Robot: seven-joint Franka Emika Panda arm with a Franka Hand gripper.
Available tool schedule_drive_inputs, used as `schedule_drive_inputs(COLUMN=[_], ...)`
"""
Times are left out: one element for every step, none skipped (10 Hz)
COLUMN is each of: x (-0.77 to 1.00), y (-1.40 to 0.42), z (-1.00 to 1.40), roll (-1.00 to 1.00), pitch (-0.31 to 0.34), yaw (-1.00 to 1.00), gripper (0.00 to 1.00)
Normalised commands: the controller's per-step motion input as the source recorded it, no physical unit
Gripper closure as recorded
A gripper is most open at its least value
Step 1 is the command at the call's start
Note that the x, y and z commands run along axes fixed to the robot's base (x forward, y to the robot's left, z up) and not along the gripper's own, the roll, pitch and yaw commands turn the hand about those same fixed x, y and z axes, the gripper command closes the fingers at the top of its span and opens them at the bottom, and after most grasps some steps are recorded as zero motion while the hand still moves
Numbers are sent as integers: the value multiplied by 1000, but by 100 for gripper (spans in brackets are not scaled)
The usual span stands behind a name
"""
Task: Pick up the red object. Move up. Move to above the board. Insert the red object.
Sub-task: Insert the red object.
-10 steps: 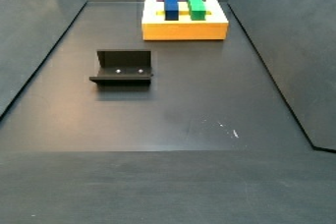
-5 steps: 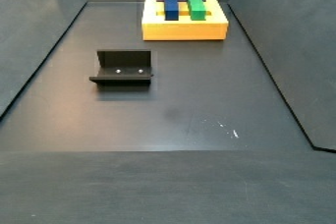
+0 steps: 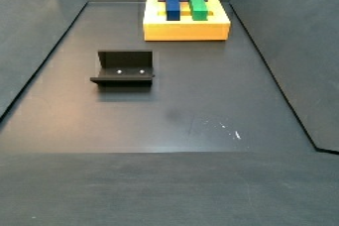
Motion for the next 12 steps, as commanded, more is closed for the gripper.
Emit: schedule_drive_inputs(x=[-340, 214, 226, -20, 0, 0, -26, 0, 0, 3, 80, 0], y=[700, 597, 229, 0, -46, -254, -234, -197, -266, -220, -66, -9], z=[-634, -1000, -969, -1000, -1000, -1000, -757, -560, -483, -234, -57, 0], roll=[-111, 0, 97, 71, 89, 166, 156, 91, 186, 249, 246, 190], pitch=[-117, 34, 91, -26, -49, -56, -113, -139, -119, -40, 0, 0], yaw=[-137, -269, -277, -214, -31, 0, 0, 94, 209, 266, 243, 163], gripper=[100, 100, 100, 100, 100, 100, 100, 100, 100, 100, 100, 100])
